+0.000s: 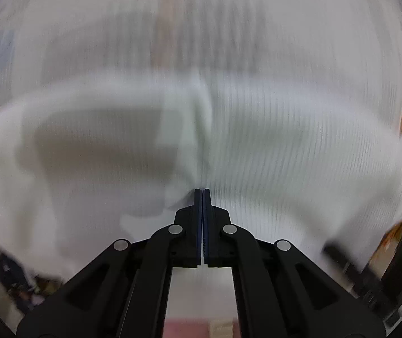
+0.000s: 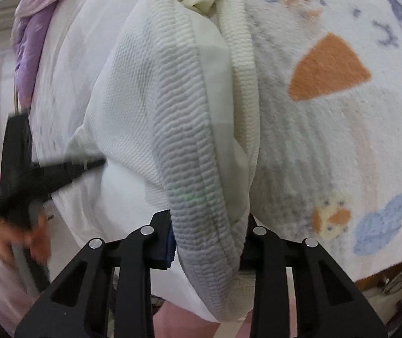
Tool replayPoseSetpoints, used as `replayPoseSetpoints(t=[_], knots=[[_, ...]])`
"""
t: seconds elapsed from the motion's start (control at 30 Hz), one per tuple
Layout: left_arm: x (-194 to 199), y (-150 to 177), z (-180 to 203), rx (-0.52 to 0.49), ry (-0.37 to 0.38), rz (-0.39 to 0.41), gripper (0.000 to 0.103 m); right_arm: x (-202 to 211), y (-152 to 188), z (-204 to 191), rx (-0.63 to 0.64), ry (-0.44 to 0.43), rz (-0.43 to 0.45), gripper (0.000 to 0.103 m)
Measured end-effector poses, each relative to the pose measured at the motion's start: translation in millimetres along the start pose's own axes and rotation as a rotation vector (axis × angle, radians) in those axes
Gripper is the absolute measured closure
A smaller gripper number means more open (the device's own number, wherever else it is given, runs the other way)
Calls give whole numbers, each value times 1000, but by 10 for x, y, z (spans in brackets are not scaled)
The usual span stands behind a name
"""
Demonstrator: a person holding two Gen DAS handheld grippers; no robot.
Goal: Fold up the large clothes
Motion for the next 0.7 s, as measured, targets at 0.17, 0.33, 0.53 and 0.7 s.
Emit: replayPoseSetpoints(t=[0.17,0.33,0.53,0.7], knots=[[-255,-35,-27,32,19,-37,103,-74,-15,-68,64,32,-3,72],[-214,548,66,14,48,-76,103,-72,-28,-52,31,39,-18,72],[-289,696,28,47,104,-54,102,-201,-35,-42,72,54,-26,70],[-756,1468,153,11,-2,-64,101,-166,-22,-95,143,84,-29,69]])
Point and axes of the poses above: each gripper's, at about its wrist camera, not at the fingertips, and x roughly against the way its jaws point, z to its right, y to its underside, the point moved 9 cm from there along -x, roughly the way its jaws point, and after that the axes turned 10 degrees about -x, right-handed, at the moved point
